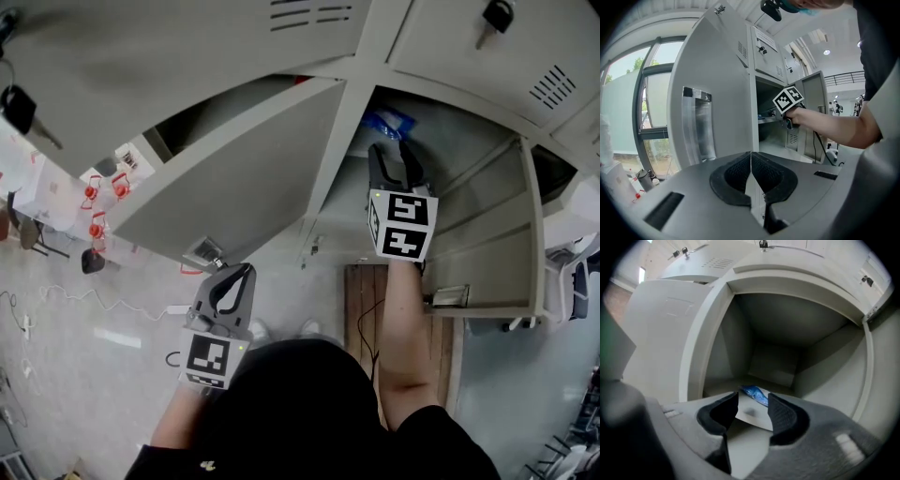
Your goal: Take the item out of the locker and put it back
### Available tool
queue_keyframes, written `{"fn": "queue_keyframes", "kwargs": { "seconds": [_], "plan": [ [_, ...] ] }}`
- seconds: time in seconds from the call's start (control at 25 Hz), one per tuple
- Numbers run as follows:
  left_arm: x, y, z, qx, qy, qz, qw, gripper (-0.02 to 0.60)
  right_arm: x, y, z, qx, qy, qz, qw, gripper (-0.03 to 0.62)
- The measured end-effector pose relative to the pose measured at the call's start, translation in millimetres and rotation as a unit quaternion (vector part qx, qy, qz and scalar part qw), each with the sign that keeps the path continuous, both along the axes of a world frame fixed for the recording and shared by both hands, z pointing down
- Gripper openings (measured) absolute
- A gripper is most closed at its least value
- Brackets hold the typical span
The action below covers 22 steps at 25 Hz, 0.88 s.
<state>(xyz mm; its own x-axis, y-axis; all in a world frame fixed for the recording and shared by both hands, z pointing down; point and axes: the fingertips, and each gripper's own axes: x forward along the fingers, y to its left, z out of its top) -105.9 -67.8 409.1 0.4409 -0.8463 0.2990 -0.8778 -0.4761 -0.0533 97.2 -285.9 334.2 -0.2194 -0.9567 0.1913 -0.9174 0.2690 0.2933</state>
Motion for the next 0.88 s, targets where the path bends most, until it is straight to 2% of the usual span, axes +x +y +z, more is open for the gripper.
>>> {"fn": "queue_keyframes", "kwargs": {
  "seconds": [0.16, 0.44, 0.76, 0.88],
  "plan": [
    [8.2, -3.2, -0.7, -0.002, 0.006, 0.012, 0.9999, 0.014, -3.4, 24.4, 0.3, 0.001, -0.016, -0.011, 1.000, 0.195],
    [21.6, -9.7, 2.3, 0.012, -0.010, 0.054, 0.9984, 0.012, -10.6, 68.7, 8.0, -0.014, -0.064, -0.039, 0.997, 0.193],
    [36.6, -13.7, -0.6, -0.004, 0.016, 0.062, 0.9979, 0.014, -11.7, 112.0, 27.0, -0.041, -0.095, -0.054, 0.993, 0.178],
    [41.3, -15.5, 2.0, 0.007, 0.002, 0.084, 0.9964, 0.012, -10.7, 126.2, 37.0, -0.050, -0.103, -0.052, 0.992, 0.155]
  ]
}}
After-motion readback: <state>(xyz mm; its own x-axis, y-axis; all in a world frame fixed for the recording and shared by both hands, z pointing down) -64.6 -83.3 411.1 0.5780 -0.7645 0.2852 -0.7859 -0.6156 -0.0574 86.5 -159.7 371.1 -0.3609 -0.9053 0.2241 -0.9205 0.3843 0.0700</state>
